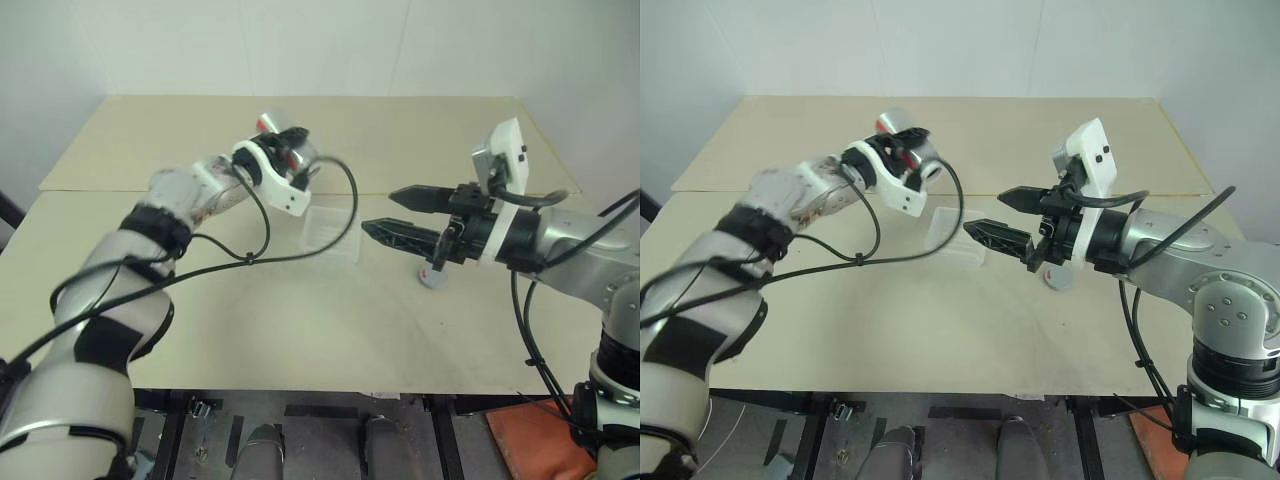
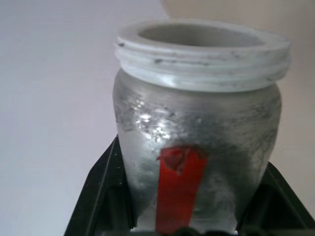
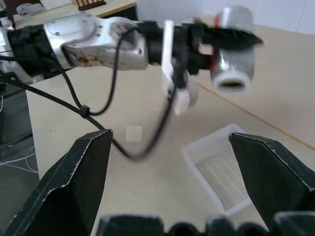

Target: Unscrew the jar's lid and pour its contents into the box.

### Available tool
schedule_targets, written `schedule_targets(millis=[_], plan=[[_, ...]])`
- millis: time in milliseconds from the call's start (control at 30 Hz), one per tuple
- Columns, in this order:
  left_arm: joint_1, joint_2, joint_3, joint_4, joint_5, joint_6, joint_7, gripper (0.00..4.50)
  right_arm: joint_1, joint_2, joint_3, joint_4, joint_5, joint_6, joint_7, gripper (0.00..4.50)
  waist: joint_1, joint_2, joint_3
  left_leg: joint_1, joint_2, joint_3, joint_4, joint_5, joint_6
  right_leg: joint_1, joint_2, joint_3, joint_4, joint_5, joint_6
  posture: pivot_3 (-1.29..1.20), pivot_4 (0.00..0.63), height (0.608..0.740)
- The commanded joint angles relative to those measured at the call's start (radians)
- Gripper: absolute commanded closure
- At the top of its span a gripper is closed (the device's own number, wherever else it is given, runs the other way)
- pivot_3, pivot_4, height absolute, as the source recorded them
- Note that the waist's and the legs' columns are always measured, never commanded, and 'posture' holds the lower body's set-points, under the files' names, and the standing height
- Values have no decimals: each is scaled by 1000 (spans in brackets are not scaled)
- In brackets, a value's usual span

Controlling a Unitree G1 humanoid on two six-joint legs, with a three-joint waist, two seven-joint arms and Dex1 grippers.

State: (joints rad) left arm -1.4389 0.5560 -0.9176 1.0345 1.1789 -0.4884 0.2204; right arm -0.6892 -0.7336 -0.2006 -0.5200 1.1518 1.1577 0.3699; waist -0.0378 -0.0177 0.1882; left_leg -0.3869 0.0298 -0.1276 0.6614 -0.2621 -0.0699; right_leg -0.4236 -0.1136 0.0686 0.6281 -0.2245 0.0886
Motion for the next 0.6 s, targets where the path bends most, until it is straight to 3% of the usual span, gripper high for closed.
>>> schedule_targets(millis=[33,133,233,600], plan=[[-105,-64,-128,54,175,41,125,2552,-10,10,-7,-19,3,-36,-8,66,0,0,0,-1,0,0,0,0,0,-1,0,0,0,0,0,0,150,740],[-110,-139,-209,115,250,73,147,2552,-14,33,-21,-26,21,-39,-43,66,0,0,0,-1,0,0,0,0,0,-1,0,0,0,0,0,0,150,740],[-113,-186,-212,145,247,91,172,2552,5,42,-50,-41,35,-46,-78,66,-4,0,0,-1,0,0,0,0,0,-2,0,0,1,0,0,0,150,740],[-116,-173,-186,184,205,48,168,2552,47,32,-63,-67,87,-68,-133,66,-1,0,0,-1,0,0,0,0,0,-2,0,0,1,0,0,0,150,740]])
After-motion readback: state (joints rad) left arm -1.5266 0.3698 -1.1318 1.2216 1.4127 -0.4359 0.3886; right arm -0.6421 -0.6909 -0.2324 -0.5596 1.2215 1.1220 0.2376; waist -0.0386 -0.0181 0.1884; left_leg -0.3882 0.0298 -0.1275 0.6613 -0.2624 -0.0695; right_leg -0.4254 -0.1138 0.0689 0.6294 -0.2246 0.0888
